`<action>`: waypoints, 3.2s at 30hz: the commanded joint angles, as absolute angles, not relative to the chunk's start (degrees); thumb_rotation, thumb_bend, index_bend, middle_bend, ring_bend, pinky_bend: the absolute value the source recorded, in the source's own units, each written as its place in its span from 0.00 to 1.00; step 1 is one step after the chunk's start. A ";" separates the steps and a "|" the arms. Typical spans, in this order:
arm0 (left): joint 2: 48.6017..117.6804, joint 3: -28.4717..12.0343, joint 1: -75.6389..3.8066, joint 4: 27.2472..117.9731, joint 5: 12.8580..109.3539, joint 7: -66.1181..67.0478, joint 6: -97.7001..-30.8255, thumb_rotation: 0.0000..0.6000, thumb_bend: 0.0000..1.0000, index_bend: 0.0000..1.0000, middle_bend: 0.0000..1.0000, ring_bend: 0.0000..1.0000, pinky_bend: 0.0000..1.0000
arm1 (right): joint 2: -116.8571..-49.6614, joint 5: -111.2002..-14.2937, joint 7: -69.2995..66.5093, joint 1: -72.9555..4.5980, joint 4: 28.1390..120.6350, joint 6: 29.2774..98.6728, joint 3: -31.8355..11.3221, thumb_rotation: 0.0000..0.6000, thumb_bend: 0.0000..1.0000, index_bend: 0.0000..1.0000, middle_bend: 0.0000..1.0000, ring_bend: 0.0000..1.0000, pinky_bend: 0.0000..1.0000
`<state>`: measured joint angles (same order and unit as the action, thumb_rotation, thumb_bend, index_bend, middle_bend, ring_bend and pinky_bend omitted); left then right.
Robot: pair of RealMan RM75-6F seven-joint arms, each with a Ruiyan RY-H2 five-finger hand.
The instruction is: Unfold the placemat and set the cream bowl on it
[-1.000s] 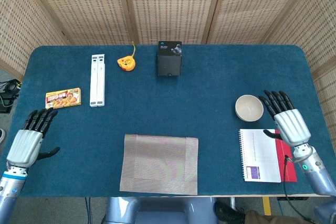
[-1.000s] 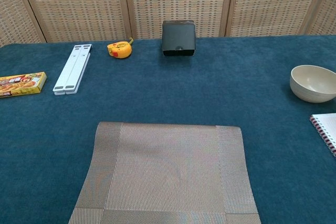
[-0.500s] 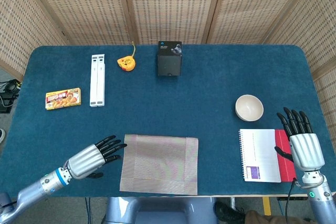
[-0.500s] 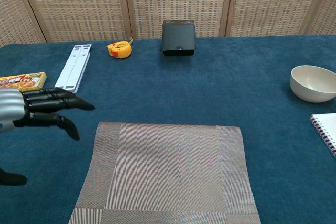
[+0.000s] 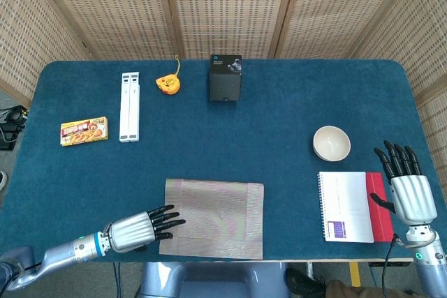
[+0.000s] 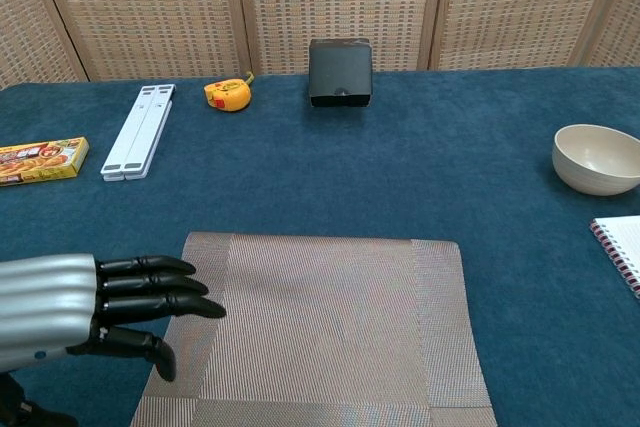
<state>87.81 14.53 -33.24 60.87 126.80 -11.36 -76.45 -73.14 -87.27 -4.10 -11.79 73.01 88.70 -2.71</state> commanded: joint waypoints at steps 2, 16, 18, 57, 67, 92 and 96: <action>90.01 15.39 -33.94 59.26 127.08 -10.60 -76.92 1.00 0.00 0.31 0.00 0.00 0.00 | -73.07 -87.50 -4.19 -11.59 73.04 88.89 -3.03 1.00 0.00 0.14 0.00 0.00 0.00; 93.56 17.27 -36.63 56.85 125.63 -9.84 -75.68 1.00 0.00 0.31 0.00 0.00 0.00 | -72.82 -88.07 -4.03 -11.03 73.53 88.71 -3.92 1.00 0.00 0.14 0.00 0.00 0.00; 93.91 17.53 -36.89 56.77 125.56 -9.44 -75.51 1.00 0.00 0.31 0.00 0.00 0.00 | -72.78 -88.14 -3.96 -10.95 73.60 88.74 -4.02 1.00 0.00 0.14 0.00 0.00 0.00; 96.40 18.48 -38.98 58.16 120.11 -7.93 -74.86 1.00 0.49 0.53 0.00 0.00 0.00 | -72.13 -90.13 -3.82 -10.06 74.77 89.58 -4.85 1.00 0.00 0.17 0.00 0.00 0.00; 97.16 17.99 -38.92 58.05 118.59 -7.04 -74.29 1.00 0.70 0.71 0.00 0.00 0.00 | -71.98 -90.52 -4.20 -9.92 74.91 89.89 -4.97 1.00 0.00 0.17 0.00 0.00 0.00; 96.67 -16.04 -49.77 63.36 81.06 -2.49 -58.12 1.00 0.70 0.78 0.00 0.00 0.00 | -72.03 -91.72 -3.13 -9.65 75.47 90.37 -4.72 1.00 0.00 0.19 0.00 0.00 0.00; 99.32 -17.59 -50.44 56.56 77.72 -3.29 -57.19 1.00 0.70 0.78 0.00 0.00 0.00 | -72.12 -91.71 -3.08 -9.72 75.34 89.99 -4.61 1.00 0.00 0.19 0.00 0.00 0.00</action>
